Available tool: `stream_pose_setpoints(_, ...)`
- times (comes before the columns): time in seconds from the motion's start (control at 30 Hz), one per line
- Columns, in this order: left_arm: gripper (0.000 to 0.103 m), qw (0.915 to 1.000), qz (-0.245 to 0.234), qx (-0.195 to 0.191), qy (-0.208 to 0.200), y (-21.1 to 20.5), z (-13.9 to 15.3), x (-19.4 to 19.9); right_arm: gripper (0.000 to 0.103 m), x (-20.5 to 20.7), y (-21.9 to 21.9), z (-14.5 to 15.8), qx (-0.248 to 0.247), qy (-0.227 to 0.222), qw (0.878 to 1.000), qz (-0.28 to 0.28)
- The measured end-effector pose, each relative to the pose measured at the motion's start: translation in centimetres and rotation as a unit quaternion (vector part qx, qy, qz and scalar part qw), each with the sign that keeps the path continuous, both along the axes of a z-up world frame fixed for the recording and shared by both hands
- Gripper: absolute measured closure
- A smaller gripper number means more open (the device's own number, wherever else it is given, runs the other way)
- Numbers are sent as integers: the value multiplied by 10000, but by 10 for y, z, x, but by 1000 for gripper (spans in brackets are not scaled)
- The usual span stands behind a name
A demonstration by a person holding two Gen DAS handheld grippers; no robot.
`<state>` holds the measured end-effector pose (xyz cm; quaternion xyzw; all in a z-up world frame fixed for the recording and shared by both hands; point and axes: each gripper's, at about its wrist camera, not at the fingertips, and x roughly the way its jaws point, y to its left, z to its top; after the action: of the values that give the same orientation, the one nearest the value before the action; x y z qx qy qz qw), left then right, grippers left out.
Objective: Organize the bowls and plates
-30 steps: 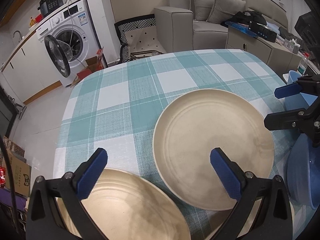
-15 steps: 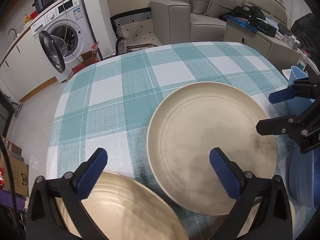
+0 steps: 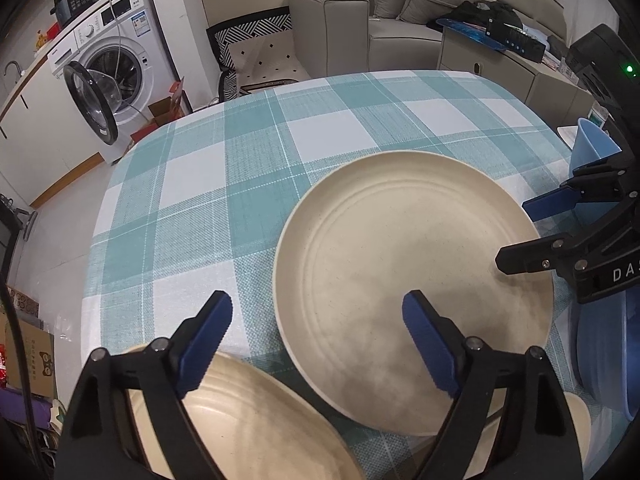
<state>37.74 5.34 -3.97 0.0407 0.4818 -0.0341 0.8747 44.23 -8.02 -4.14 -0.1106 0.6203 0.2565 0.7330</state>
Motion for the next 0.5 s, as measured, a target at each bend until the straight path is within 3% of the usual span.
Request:
stream_pose_setpoints(0.27,39,9996,-92,-164,225,-3,-5,-2,51,0,-2,-8,35,193,9997,-111)
stream_pose_setpoints(0.5,50,9997,-51,-119,221,-2,-4,-5,64,-4,-2,-9,77,235,9996,-118)
